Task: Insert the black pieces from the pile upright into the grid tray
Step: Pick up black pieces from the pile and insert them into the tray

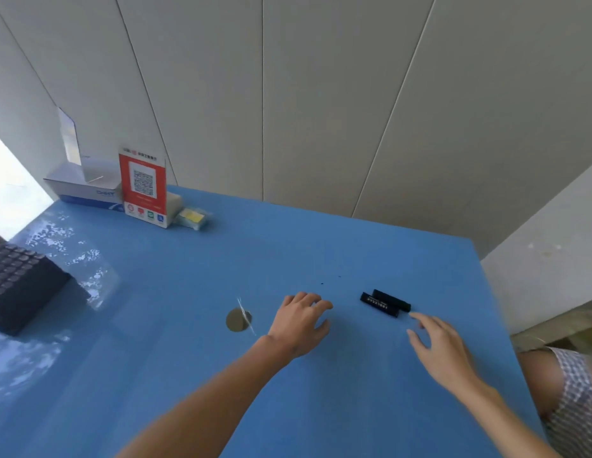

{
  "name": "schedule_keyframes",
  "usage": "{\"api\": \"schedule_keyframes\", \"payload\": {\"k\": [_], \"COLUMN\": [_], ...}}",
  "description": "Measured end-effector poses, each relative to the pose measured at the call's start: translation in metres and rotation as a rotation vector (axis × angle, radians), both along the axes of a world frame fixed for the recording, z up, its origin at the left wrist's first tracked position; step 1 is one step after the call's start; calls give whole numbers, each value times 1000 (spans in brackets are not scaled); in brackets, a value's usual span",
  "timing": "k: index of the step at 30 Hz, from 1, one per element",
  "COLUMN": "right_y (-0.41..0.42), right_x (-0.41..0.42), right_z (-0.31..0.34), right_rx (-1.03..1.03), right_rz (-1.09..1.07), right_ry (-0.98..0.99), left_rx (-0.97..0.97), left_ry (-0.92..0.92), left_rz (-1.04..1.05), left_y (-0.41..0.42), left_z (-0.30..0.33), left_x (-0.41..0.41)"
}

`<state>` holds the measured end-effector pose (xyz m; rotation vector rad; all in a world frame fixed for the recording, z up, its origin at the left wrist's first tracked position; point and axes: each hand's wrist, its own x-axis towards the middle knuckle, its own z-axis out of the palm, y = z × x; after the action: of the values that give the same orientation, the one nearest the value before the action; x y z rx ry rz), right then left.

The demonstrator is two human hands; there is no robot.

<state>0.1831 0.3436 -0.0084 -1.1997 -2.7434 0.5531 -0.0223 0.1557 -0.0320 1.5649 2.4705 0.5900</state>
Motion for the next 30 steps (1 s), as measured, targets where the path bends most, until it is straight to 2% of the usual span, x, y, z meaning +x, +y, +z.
{"api": "schedule_keyframes", "payload": {"k": [6,13,18,30], "right_y": [46,74,85,94], "right_x": [-20,-34,-40,-32], "right_z": [-3,-22,-29,-19], "right_rx": [18,-19,27,-245], "right_rz": [94,271,355,307], "right_ry": [42,-41,-66,203], "left_rx": [56,87,81,50], "left_ry": [-19,5,36,-81], "left_rz": [32,83,119,196], "left_y": [51,88,93,96], "left_z": [-3,-10,-18,-12], "left_x": [24,56,65,79]}}
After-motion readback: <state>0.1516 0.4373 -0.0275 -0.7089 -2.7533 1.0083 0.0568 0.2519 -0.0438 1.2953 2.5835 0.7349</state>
